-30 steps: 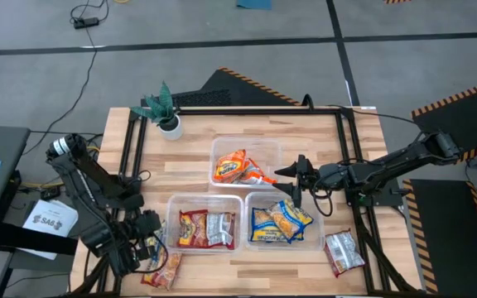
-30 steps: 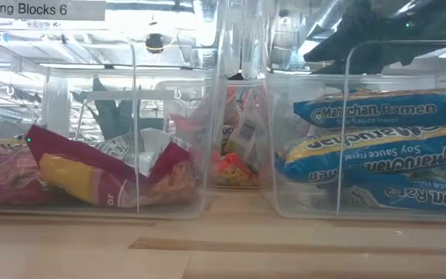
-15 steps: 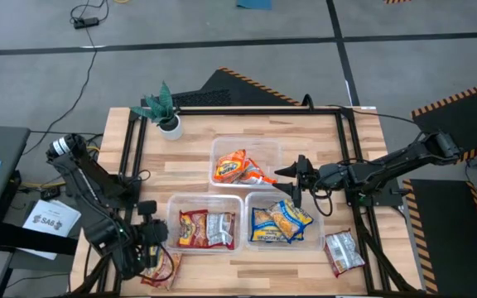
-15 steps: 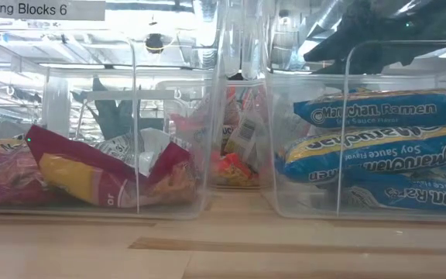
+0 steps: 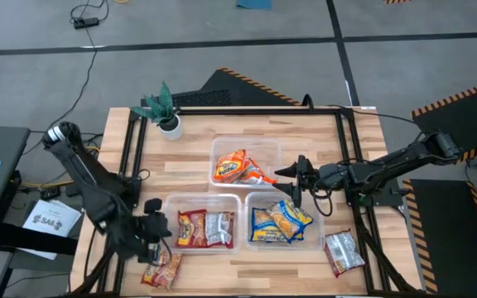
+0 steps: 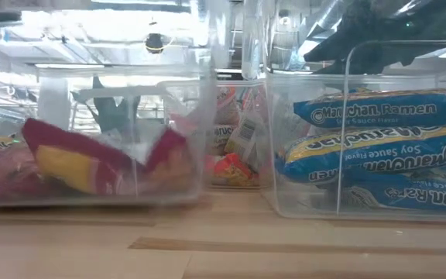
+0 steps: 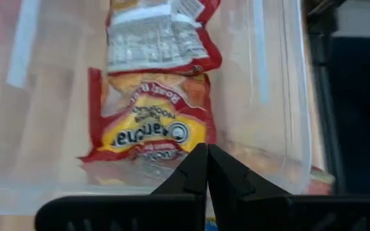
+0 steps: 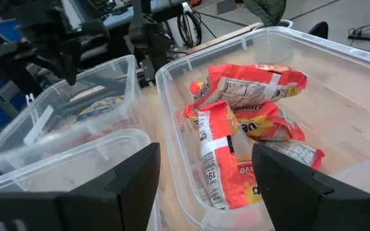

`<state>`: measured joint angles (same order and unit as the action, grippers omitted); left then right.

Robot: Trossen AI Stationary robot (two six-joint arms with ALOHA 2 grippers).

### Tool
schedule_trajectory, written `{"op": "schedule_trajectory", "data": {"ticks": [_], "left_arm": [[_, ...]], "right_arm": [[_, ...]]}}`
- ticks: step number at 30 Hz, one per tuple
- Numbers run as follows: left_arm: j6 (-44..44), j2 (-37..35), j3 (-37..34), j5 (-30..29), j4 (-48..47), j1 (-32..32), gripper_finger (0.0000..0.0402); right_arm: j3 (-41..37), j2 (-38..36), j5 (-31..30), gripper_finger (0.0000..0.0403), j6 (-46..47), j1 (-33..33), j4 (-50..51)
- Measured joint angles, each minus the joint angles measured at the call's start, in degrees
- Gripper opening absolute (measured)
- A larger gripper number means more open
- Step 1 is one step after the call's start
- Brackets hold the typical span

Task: Sort Maruchan noodles
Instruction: Adjust the bottom left transparent bin on the table

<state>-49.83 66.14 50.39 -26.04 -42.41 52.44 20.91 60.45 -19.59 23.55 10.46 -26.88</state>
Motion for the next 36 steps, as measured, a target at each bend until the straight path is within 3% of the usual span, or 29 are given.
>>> {"op": "schedule_trajectory", "data": {"ticks": [7, 12, 18, 25, 31, 36], "left_arm": [[5.9, -18.9, -11.5, -1.8, 17.6, 1.2, 0.0], [7.1, -24.5, -13.8, -3.5, 20.2, 1.7, 0.0], [0.8, -24.4, -13.2, -1.0, 15.0, 1.7, 0.0], [-13.3, -21.8, -8.0, 8.6, 1.4, 1.8, 0.0], [-24.3, -17.6, -5.5, 12.6, -12.3, 1.7, 0.0], [-24.7, -12.2, -5.5, 14.3, -11.9, 1.7, 0.0]], "right_arm": [[0.0, 0.0, 0.0, 0.0269, 0.0, -0.1, 1.2], [0.0, 0.0, -0.1, 0.0269, 0.0, -0.1, 1.2], [0.0, 0.0, -0.1, 0.0269, 0.0, -0.1, 1.3], [0.0, 0.0, -0.1, 0.0269, 0.0, -0.1, 1.6], [0.0, 0.0, -0.2, 0.0269, 0.0, -0.1, 1.5], [0.0, 0.0, -0.2, 0.0269, 0.0, -0.1, 1.6]]}}
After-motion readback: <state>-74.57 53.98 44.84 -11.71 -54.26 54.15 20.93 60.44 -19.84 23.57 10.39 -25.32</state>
